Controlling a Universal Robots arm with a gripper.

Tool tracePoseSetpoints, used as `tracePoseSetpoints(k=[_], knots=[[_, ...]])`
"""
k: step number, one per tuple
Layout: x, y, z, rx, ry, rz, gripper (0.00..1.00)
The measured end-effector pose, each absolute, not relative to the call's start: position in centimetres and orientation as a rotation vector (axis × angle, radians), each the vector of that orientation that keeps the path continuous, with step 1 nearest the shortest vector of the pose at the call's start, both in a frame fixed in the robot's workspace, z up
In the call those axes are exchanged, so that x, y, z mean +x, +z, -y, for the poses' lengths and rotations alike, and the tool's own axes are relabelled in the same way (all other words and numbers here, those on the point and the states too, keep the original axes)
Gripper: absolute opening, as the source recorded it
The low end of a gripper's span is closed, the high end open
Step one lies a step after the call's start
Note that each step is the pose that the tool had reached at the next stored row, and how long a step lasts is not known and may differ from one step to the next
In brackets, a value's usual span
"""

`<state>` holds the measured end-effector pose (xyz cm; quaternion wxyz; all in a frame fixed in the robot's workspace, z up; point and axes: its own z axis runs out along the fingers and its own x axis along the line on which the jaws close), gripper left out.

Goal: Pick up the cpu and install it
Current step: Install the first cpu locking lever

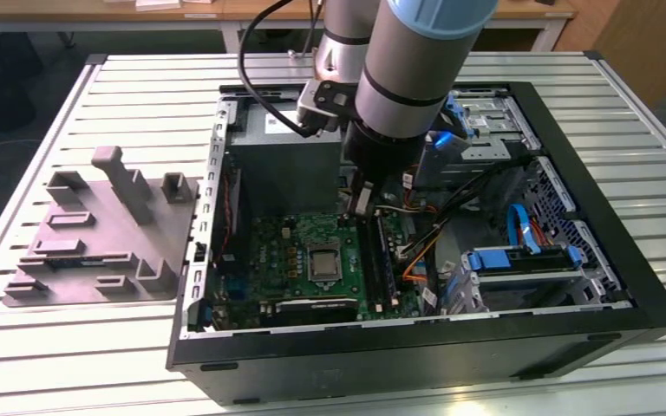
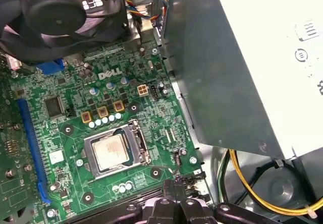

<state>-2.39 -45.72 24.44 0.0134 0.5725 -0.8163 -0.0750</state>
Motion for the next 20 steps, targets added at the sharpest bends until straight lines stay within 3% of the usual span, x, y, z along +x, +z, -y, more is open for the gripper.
tracePoseSetpoints(k=[20], knots=[[-2.42,23.93,44.87,1.787,-0.249,2.547,0.11]])
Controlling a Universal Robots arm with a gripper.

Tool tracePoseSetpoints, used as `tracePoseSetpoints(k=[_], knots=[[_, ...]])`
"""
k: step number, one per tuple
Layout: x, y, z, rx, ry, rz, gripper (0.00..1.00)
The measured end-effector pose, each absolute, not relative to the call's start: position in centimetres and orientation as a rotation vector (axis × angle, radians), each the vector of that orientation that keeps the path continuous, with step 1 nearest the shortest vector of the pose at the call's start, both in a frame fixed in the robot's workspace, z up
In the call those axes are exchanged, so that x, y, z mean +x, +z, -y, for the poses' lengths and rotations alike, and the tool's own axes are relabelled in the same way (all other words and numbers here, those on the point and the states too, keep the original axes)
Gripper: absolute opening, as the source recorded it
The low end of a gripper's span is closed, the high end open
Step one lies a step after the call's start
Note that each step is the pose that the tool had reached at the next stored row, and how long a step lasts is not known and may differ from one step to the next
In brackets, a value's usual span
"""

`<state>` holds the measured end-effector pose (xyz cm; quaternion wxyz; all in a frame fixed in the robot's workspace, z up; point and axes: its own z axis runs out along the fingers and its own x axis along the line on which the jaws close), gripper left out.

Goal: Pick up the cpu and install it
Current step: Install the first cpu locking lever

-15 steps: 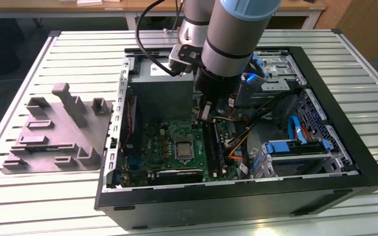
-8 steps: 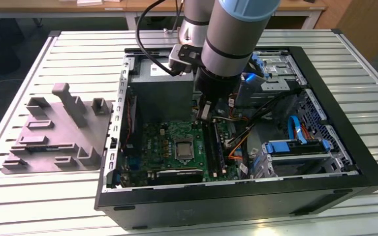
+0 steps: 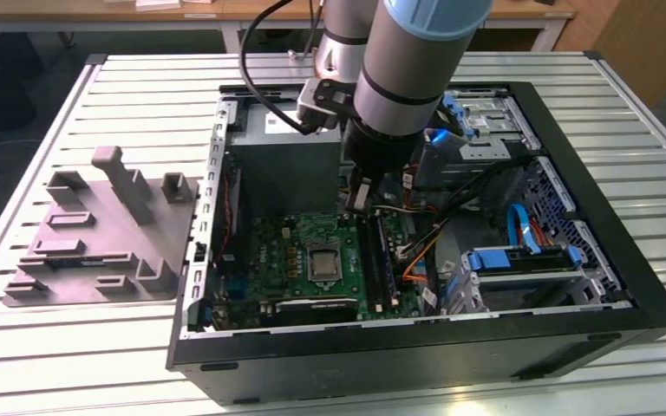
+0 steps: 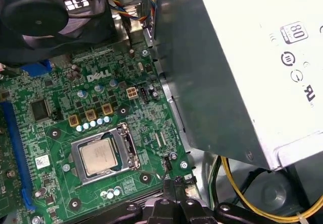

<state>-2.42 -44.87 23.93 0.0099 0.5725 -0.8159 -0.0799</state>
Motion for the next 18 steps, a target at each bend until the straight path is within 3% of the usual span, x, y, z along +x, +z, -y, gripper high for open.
tracePoseSetpoints(k=[18], knots=[[-2.45,23.71,44.76,1.821,-0.250,2.521,0.11]])
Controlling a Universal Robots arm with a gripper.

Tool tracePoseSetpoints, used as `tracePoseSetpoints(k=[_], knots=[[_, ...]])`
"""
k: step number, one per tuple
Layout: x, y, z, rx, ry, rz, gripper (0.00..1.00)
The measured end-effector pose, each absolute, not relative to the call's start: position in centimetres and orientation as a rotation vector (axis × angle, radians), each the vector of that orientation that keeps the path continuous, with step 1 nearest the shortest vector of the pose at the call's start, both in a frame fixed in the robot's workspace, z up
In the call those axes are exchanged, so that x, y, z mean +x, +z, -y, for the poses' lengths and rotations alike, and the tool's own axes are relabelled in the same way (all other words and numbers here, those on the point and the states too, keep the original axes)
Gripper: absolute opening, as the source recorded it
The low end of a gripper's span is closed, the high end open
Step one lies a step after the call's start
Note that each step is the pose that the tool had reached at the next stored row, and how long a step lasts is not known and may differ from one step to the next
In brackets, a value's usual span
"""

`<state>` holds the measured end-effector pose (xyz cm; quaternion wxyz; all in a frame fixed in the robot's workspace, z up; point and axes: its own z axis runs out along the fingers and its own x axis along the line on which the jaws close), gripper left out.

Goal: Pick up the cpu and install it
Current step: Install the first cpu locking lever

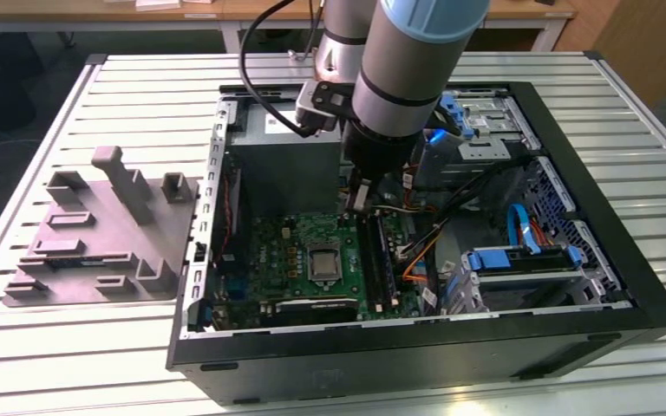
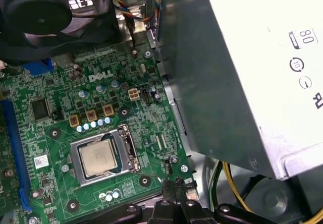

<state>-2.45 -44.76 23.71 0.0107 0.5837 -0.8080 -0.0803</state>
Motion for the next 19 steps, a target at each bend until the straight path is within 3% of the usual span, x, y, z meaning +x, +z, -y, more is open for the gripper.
tracePoseSetpoints(k=[14,19], knots=[[-2.76,23.54,44.21,1.859,-0.247,2.489,0.11],[-2.83,23.53,44.21,1.852,-0.186,2.463,0.11]])
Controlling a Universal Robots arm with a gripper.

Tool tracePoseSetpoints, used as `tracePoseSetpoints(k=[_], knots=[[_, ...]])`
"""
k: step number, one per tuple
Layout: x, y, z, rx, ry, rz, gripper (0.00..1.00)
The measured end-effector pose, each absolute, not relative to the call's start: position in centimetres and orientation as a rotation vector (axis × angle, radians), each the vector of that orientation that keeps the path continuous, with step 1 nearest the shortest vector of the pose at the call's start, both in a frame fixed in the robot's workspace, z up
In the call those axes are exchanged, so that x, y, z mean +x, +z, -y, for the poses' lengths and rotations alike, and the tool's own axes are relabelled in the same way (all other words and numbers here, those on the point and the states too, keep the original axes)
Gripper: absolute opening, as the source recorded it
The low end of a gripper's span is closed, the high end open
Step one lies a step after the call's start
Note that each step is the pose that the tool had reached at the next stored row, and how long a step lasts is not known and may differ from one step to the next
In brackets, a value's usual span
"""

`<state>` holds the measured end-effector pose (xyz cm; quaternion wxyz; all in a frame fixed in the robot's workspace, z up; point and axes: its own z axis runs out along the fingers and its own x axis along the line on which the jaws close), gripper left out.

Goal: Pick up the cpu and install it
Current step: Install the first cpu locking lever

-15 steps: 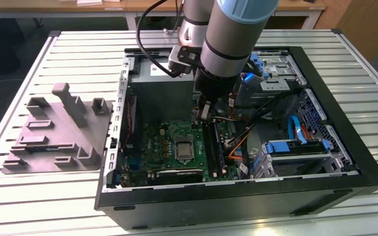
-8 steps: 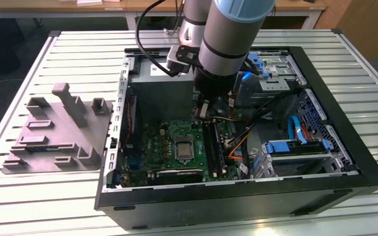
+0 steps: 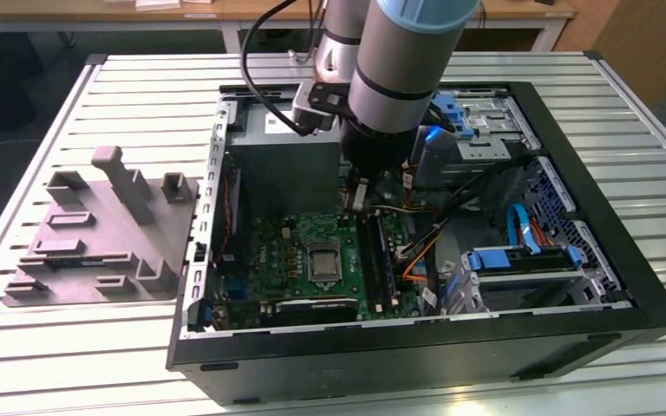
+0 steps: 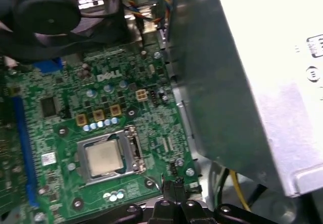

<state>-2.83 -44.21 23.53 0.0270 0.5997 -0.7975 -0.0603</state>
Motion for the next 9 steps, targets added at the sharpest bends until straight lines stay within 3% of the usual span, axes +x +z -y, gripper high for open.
tracePoseSetpoints(k=[9], knots=[[-3.25,23.53,44.89,1.897,-0.160,2.428,0.11]])
